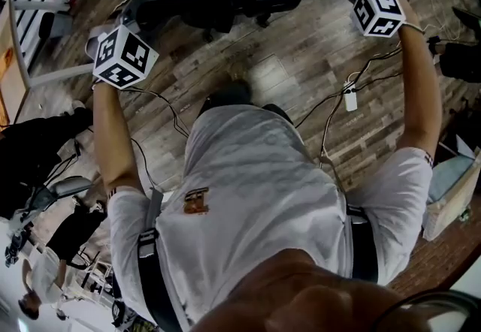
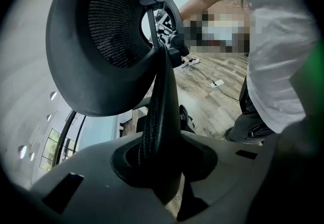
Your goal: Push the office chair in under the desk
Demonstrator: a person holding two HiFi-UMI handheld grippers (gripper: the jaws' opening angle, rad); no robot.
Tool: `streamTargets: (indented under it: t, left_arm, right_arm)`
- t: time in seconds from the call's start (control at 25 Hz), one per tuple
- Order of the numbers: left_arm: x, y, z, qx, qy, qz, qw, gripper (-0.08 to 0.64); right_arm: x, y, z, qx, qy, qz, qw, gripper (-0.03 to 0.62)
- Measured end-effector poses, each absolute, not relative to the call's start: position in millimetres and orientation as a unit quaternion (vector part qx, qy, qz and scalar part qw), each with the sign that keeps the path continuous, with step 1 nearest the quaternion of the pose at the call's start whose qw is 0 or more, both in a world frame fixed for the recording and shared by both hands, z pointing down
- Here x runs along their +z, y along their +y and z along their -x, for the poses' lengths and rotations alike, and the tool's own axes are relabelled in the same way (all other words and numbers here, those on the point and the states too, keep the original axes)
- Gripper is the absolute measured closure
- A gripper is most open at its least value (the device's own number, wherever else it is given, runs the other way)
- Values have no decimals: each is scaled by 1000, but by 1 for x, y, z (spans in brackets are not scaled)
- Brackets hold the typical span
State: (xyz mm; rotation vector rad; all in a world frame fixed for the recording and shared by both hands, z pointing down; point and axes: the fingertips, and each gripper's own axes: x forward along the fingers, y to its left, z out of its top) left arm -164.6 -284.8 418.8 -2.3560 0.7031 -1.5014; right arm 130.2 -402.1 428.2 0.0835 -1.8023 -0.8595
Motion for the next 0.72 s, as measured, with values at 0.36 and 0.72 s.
streamTargets:
  t: [0.36,0.72]
  left_arm:
    - [427,-350,169,-518,246,810,119,457]
    - [435,-422,168,-517,263,808,106,454]
  right_arm:
    - [436,-475,-123,-370,-757,-35,537,492]
    - [444,-554,-121,-371,-761,-7,533,497]
